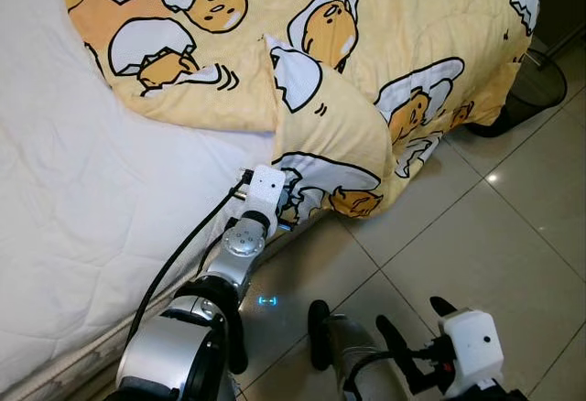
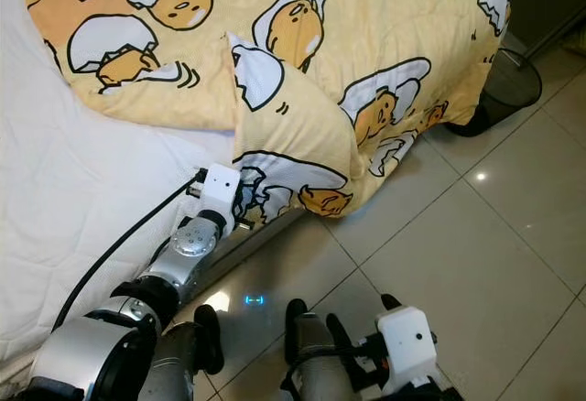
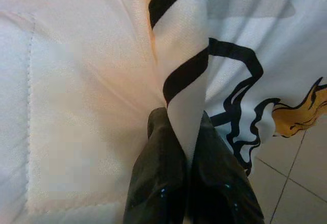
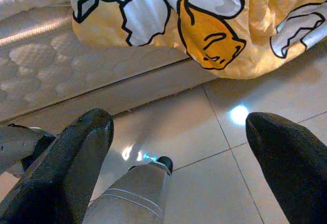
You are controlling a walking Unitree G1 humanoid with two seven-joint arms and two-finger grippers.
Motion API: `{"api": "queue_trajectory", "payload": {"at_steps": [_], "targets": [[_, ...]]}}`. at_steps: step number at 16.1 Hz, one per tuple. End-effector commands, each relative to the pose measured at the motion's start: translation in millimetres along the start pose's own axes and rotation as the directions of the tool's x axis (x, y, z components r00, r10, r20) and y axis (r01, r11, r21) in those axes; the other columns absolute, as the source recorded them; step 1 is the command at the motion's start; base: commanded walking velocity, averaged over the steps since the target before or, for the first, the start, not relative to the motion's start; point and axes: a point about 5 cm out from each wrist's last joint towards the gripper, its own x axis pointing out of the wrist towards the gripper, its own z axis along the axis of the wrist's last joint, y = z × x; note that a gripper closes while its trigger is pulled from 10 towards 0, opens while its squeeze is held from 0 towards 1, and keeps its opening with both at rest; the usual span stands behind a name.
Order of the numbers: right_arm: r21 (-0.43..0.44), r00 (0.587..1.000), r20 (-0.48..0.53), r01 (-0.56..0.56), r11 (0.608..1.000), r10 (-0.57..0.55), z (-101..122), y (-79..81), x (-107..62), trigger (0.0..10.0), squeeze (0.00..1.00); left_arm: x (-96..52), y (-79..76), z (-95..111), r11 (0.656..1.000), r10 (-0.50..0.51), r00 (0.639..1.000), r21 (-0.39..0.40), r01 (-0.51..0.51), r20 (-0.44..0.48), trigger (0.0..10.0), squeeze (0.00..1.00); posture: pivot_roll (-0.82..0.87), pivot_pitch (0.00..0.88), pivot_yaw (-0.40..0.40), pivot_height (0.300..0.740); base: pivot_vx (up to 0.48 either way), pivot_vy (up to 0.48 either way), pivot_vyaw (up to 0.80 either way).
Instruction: Clean up the room
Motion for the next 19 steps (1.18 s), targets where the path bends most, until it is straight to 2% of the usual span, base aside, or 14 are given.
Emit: {"api": "queue_trajectory", "payload": {"at_steps": [1,2,3,4,5,6,7,8,9,10,12,19], "targets": [[0.01,0.999,-0.05,-0.005,1.0,0.006,-10.0,0.1,-1.7,10.0,0.0,-18.2,-17.6,-44.9,0.993,-0.119,0.98,0.0,0.12,-0.161,10.0,0.0,-0.28,0.332,-0.074,0.74,0.0,0.0,0.0],[0.008,0.999,-0.051,-0.01,1.0,0.01,-10.5,-0.4,0.8,10.0,0.0,-21.4,-20.3,-49.3,0.98,-0.195,0.967,0.003,0.198,-0.166,10.0,0.0,-0.28,0.326,-0.073,0.74,0.0,0.0,0.0],[0.007,0.998,-0.055,-0.018,1.0,0.018,-11.5,-0.4,2.5,10.0,0.0,-25.8,-25.9,-54.5,0.951,-0.291,0.939,0.057,0.305,-0.182,10.0,0.0,-0.27,0.322,-0.071,0.74,0.0,0.0,0.0],[0.005,0.998,-0.058,-0.023,1.0,0.024,-12.5,-0.1,3.0,10.0,0.0,-28.9,-29.0,-58.0,0.926,-0.342,0.919,0.094,0.365,-0.195,10.0,0.0,-0.27,0.319,-0.07,0.74,0.0,0.0,0.0],[0.003,0.998,-0.064,-0.029,1.0,0.029,-14.4,0.1,2.9,10.0,0.0,-34.7,-32.9,-64.0,0.885,-0.418,0.884,0.125,0.448,-0.209,10.0,0.0,-0.27,0.318,-0.067,0.74,0.0,0.0,0.0],[0.004,0.997,-0.068,-0.03,1.0,0.03,-16.0,-0.2,2.9,10.0,0.0,-40.2,-37.4,-68.9,0.844,-0.49,0.844,0.121,0.522,-0.218,10.0,0.0,-0.26,0.315,-0.061,0.74,0.0,0.0,0.0],[0.004,0.997,-0.07,-0.03,1.0,0.031,-16.6,-0.4,2.9,10.0,0.0,-42.4,-40.3,-70.3,0.827,-0.522,0.825,0.108,0.552,-0.219,10.0,0.0,-0.26,0.315,-0.061,0.74,0.0,0.0,0.0],[0.005,0.997,-0.072,-0.032,0.999,0.032,-17.5,-0.6,3.3,10.0,0.0,-46.5,-46.8,-72.8,0.789,-0.578,0.785,0.093,0.607,-0.223,10.0,0.0,-0.26,0.314,-0.06,0.74,0.0,0.0,0.0],[0.007,0.996,-0.075,-0.036,0.999,0.037,-18.3,-0.3,3.8,10.0,0.0,-53.1,-56.0,-77.6,0.73,-0.64,0.73,0.106,0.675,-0.24,10.0,0.0,-0.26,0.315,-0.058,0.74,0.0,0.0,0.0],[0.008,0.996,-0.076,-0.038,0.999,0.039,-18.5,-0.2,4.0,10.0,0.0,-55.7,-59.0,-79.3,0.709,-0.66,0.71,0.111,0.697,-0.245,10.0,0.0,-0.26,0.315,-0.058,0.74,0.0,0.0,0.0],[0.015,0.991,-0.087,-0.101,0.995,0.102,-19.8,4.9,1.9,10.0,0.0,-58.8,-64.7,-82.4,0.716,-0.665,0.708,0.069,0.695,-0.238,10.0,0.0,-0.26,0.32,-0.056,0.74,0.0,0.0,0.0],[0.014,0.986,-0.118,-0.113,0.993,0.114,-27.2,4.3,-0.3,10.0,0.0,-62.1,-69.0,-84.2,0.728,-0.663,0.717,0.038,0.684,-0.212,10.0,0.0,-0.25,0.322,-0.057,0.74,0.0,0.0,0.0]]}}
